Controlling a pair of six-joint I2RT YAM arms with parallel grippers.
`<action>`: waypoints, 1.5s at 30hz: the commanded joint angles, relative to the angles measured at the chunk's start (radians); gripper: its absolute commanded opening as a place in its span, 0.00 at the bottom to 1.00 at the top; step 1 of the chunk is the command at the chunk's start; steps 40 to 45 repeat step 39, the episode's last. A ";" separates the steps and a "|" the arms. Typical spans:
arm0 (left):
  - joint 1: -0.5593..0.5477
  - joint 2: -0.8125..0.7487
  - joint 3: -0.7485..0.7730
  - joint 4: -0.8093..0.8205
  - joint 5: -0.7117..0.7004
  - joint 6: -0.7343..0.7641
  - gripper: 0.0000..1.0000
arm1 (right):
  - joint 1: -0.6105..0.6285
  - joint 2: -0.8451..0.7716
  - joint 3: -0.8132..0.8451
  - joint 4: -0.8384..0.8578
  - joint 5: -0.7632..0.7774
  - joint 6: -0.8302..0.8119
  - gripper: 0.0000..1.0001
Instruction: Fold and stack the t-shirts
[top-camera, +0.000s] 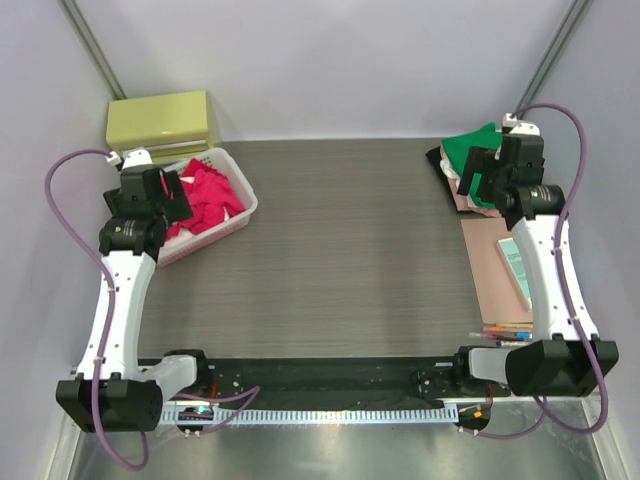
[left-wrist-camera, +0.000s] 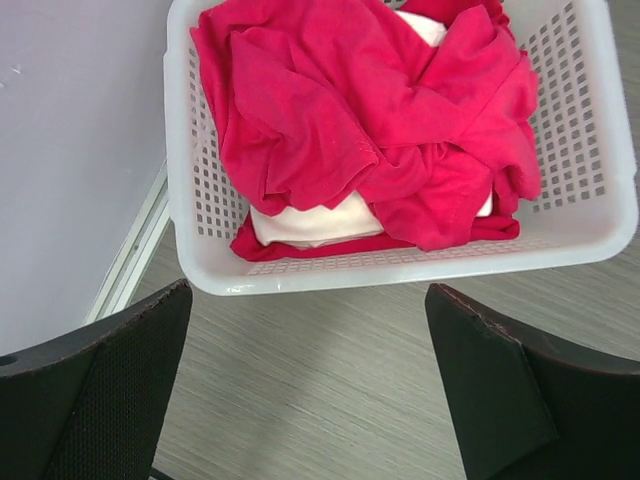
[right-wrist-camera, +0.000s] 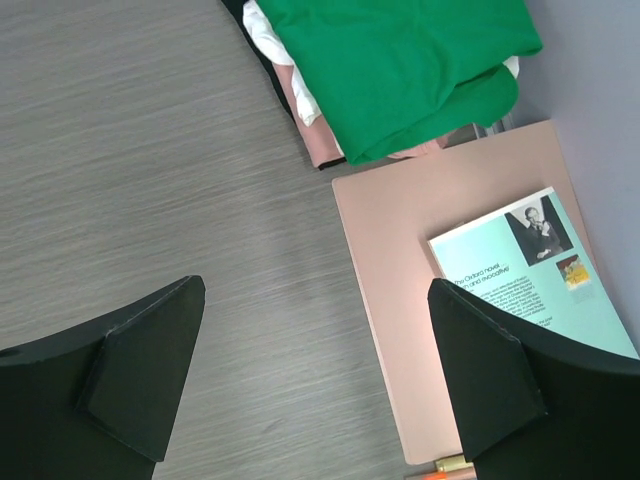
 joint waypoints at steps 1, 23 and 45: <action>0.001 -0.092 -0.020 0.044 0.061 -0.009 1.00 | -0.003 -0.084 -0.046 0.127 0.022 0.029 1.00; -0.006 -0.021 0.018 0.010 -0.002 -0.052 1.00 | -0.002 -0.059 -0.038 0.077 0.269 0.096 0.94; -0.011 -0.153 -0.131 0.222 0.052 0.054 1.00 | -0.002 -0.174 -0.247 0.163 0.229 0.069 0.93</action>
